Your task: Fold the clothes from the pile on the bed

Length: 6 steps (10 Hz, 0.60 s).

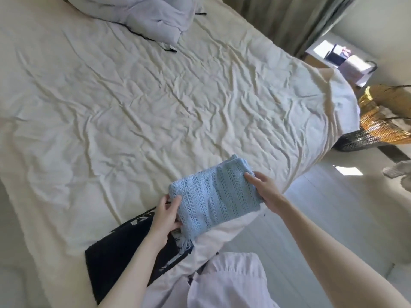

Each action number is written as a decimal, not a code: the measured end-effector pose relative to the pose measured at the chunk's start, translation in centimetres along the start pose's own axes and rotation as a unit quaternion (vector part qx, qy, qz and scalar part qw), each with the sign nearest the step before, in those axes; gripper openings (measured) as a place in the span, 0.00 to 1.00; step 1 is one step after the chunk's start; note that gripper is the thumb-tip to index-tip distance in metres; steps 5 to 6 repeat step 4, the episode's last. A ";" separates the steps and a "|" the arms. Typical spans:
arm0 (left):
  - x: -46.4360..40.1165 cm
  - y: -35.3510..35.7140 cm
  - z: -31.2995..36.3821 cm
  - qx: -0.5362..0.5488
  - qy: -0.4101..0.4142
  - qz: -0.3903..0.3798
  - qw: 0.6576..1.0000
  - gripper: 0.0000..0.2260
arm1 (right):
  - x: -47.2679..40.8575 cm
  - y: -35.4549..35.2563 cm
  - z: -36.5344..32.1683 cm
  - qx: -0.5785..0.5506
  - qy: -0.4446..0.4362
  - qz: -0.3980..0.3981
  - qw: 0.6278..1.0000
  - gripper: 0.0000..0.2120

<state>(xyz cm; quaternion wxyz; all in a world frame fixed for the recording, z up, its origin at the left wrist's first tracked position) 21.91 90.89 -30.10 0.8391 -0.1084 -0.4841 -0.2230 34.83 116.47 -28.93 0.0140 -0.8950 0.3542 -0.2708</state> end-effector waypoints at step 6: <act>0.5 6.6 1.5 -0.545 0.419 0.249 0.682 0.22 | -6.6 -1.9 0.2 0.038 0.008 0.063 0.997 0.17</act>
Point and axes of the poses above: each hand's wrist, its own x-axis away from the middle knuckle, its own y-axis out of the palm, z = x × y, the point moved 5 cm from there along -x, towards the middle knuckle, and after that the axes turned 13 degrees about -y, right-handed, at the moved point
